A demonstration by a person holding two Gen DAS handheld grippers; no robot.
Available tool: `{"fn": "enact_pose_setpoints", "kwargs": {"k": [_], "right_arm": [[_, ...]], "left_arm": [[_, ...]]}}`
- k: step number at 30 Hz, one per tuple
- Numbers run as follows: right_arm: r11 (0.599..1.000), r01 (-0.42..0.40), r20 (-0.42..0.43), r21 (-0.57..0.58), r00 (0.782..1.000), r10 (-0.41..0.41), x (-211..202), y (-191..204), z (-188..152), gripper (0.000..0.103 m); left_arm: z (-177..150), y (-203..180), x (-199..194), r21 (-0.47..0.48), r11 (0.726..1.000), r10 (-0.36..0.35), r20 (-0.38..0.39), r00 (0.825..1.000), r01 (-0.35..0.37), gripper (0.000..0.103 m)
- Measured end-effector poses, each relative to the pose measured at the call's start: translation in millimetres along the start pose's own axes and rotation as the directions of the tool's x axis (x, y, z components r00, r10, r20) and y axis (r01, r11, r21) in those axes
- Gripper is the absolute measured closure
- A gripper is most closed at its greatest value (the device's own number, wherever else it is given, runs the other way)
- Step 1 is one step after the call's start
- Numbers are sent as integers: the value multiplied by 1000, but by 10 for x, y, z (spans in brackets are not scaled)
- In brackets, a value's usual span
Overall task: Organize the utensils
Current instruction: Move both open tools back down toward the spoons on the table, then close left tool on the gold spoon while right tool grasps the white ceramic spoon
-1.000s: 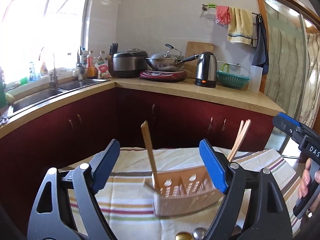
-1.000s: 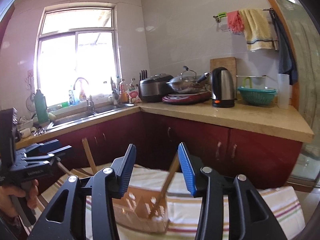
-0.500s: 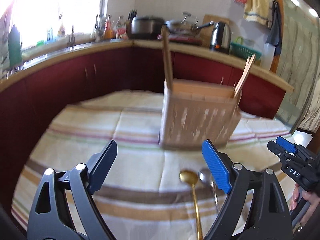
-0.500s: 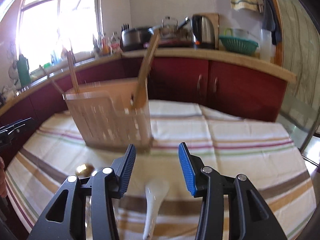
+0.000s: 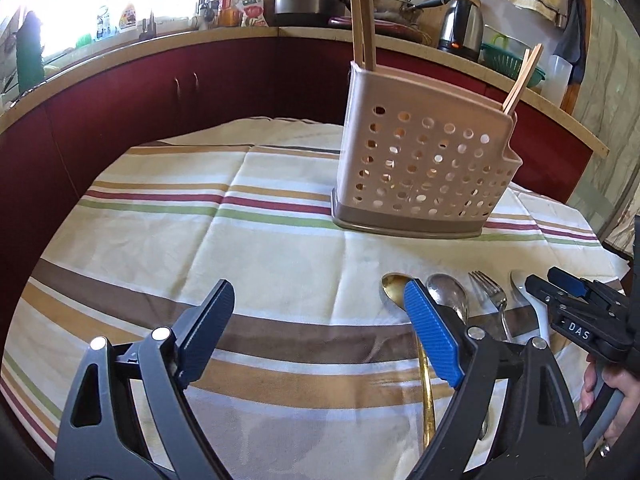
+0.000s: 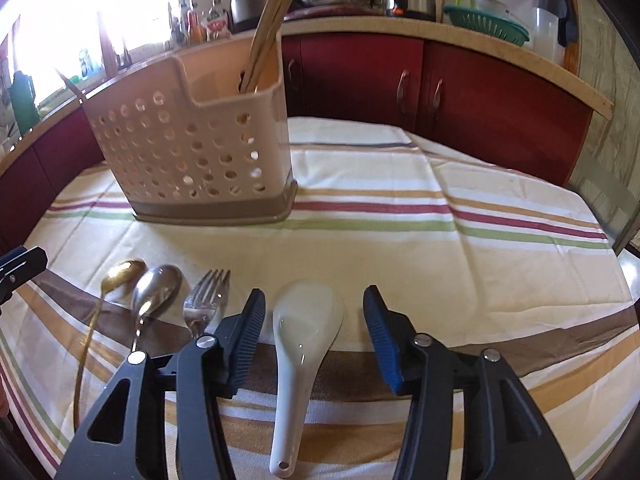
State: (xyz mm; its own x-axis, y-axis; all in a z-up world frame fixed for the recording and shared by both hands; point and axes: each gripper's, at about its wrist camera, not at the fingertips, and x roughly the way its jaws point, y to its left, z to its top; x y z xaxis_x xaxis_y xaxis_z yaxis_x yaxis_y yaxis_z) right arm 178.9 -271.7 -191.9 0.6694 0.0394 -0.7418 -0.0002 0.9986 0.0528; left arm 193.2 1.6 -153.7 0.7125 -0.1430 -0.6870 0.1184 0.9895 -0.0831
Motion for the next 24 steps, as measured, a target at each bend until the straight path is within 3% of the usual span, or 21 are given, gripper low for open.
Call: {"fn": "enact_pose_setpoints", "kwargs": {"k": [6, 9, 19, 24], "right_arm": [[1000, 9, -75, -9, 997, -9, 137, 8, -18, 51], [1000, 3, -68, -15, 998, -4, 112, 4, -42, 62], [998, -48, -28, 29, 998, 48, -72, -128, -73, 62], [997, -67, -14, 42, 998, 68, -118, -189, -32, 62]], "left_arm": [[-38, -101, 85, 10, 1000, -17, -28, 999, 18, 18], [-50, -168, 113, 23, 999, -23, -36, 999, 24, 18], [-82, -422, 284, 54, 997, -51, -87, 995, 56, 18], [-67, -508, 473, 60, 996, -59, -151, 987, 69, 35]]}}
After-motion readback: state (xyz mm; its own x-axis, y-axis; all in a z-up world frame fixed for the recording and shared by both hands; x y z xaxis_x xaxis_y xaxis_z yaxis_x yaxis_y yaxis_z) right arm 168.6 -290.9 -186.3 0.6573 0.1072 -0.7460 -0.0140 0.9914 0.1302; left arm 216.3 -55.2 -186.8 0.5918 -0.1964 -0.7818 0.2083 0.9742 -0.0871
